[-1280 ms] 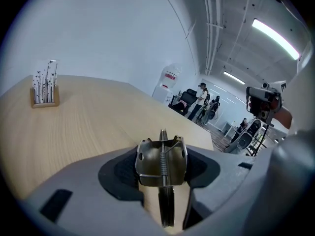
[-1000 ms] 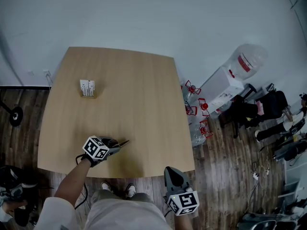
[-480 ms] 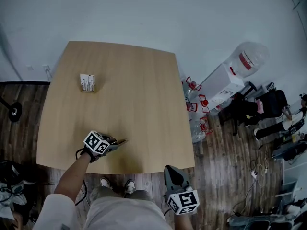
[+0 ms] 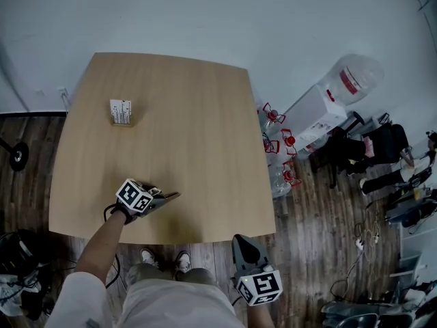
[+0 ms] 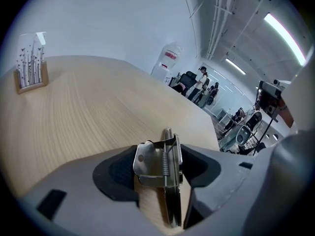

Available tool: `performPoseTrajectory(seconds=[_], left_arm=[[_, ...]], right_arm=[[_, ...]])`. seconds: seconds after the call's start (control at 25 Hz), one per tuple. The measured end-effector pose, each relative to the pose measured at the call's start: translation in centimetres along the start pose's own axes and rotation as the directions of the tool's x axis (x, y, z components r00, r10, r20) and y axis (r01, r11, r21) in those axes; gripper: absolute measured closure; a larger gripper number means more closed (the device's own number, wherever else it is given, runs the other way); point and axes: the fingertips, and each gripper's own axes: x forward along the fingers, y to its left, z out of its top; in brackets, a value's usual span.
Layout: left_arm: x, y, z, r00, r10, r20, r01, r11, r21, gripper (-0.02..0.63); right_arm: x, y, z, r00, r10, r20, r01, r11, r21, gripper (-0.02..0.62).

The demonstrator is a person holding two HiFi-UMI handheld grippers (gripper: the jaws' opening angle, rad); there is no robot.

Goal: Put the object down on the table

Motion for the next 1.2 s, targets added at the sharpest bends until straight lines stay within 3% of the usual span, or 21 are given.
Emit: performPoseTrajectory(seconds=[0.44, 0.72, 1.0, 1.2], left_arm=[[0.3, 0.8, 0.5, 0.999, 0.034, -0.004, -0.033, 0.999, 0.030, 0.359], [1.3, 0.4, 1.2, 0.997, -0.005, -0.078, 0.017, 0.989, 0.149, 0.354], [1.9, 0.4, 1.2, 0.992, 0.063, -0.109, -0.033, 0.967, 0.253, 0.324], [1.7, 0.8, 1.6, 0.990, 0.114, -0.086, -0.082, 0.948, 0.306, 0.318]], right_arm=[[-0.3, -0.8, -0.4, 1.000, -0.012, -0.007, 0.012, 1.000, 0.007, 0.598], [-1.0, -1.6, -0.6, 0.999, -0.039, -0.011, 0.039, 0.999, 0.014, 0.598], [-1.2, -1.6, -0.7, 0.999, -0.052, -0.016, 0.052, 0.998, 0.020, 0.598], [-1.1, -1.4, -0.6, 0.999, -0.046, -0.013, 0.046, 0.999, 0.016, 0.598]])
